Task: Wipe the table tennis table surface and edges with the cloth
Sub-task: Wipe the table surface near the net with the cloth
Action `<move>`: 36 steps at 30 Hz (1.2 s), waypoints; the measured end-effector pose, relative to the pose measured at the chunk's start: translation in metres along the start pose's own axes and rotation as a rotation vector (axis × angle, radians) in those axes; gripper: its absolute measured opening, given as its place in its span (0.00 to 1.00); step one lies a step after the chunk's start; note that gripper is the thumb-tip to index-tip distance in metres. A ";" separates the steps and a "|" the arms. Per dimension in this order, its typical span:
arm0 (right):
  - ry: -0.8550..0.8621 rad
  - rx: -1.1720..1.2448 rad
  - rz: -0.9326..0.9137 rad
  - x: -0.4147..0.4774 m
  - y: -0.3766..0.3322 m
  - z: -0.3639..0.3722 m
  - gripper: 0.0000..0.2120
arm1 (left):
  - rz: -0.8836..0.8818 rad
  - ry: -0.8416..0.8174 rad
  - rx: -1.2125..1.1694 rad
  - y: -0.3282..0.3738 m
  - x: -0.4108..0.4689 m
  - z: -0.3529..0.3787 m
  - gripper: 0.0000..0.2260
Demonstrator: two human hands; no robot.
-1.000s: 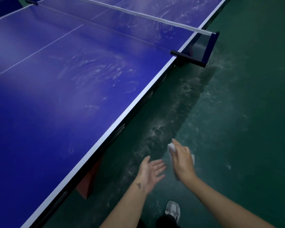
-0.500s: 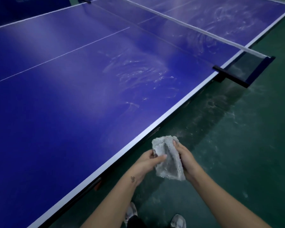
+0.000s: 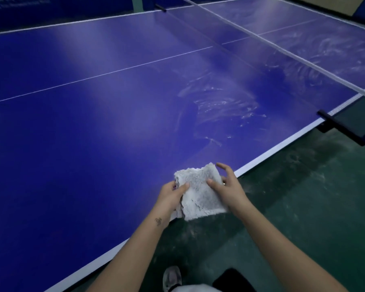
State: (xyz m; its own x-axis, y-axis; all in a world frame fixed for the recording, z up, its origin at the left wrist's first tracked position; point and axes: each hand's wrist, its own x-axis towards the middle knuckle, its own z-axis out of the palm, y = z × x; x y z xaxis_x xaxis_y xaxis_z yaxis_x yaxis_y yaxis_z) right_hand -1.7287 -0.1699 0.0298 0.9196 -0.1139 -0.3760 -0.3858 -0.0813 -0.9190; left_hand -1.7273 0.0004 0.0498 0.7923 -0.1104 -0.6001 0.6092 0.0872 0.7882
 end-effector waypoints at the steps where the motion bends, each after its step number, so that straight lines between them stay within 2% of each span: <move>1: 0.019 -0.039 -0.030 0.004 -0.002 0.009 0.22 | 0.010 0.045 -0.002 0.001 0.001 -0.007 0.05; 4: 0.028 -0.143 -0.093 0.018 -0.006 0.040 0.16 | 0.036 0.206 0.017 0.001 0.005 -0.028 0.04; 6: -0.023 -0.219 -0.134 0.029 -0.010 0.060 0.15 | 0.067 0.304 0.032 0.001 0.011 -0.043 0.05; 9: -0.096 -0.334 -0.205 0.050 -0.018 0.083 0.19 | 0.088 0.421 0.036 0.004 0.023 -0.062 0.04; 13: -0.141 -0.413 -0.248 0.085 -0.032 0.099 0.23 | 0.093 0.479 -0.003 0.013 0.045 -0.073 0.08; 15: -0.164 -0.502 -0.280 0.102 -0.034 0.103 0.26 | 0.092 0.530 0.052 0.017 0.058 -0.075 0.09; 18: -0.193 -0.827 -0.548 0.120 -0.029 0.106 0.28 | 0.105 0.690 0.204 0.019 0.073 -0.083 0.11; 22: -0.618 -1.208 -1.062 0.129 -0.018 0.123 0.26 | 0.245 0.880 0.334 0.020 0.088 -0.099 0.13; 24: -0.812 -1.355 -1.198 0.136 -0.010 0.130 0.28 | 0.285 0.955 0.356 0.024 0.095 -0.105 0.13; 26: -0.919 -1.398 -1.244 0.152 -0.006 0.133 0.29 | 0.315 1.009 0.370 0.028 0.103 -0.111 0.13; 29: -0.926 -1.380 -1.261 0.185 -0.013 0.135 0.27 | 0.330 1.034 0.378 0.033 0.113 -0.117 0.13; 32: -0.847 -1.388 -1.201 0.236 -0.034 0.142 0.25 | 0.307 1.038 0.409 0.036 0.121 -0.120 0.12; 34: -0.731 -1.412 -1.108 0.277 -0.052 0.147 0.25 | 0.292 1.027 0.445 0.037 0.126 -0.122 0.12; 36: -0.543 -1.430 -0.992 0.322 -0.070 0.149 0.25 | 0.276 1.006 0.504 0.040 0.131 -0.125 0.12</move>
State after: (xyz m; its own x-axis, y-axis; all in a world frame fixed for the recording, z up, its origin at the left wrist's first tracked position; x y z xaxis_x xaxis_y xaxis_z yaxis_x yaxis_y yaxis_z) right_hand -1.3950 -0.0530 -0.0448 0.6289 0.7737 -0.0769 0.7652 -0.6335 -0.1147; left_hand -1.5948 0.1129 -0.0144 0.7040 0.7078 -0.0581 0.5075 -0.4441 0.7384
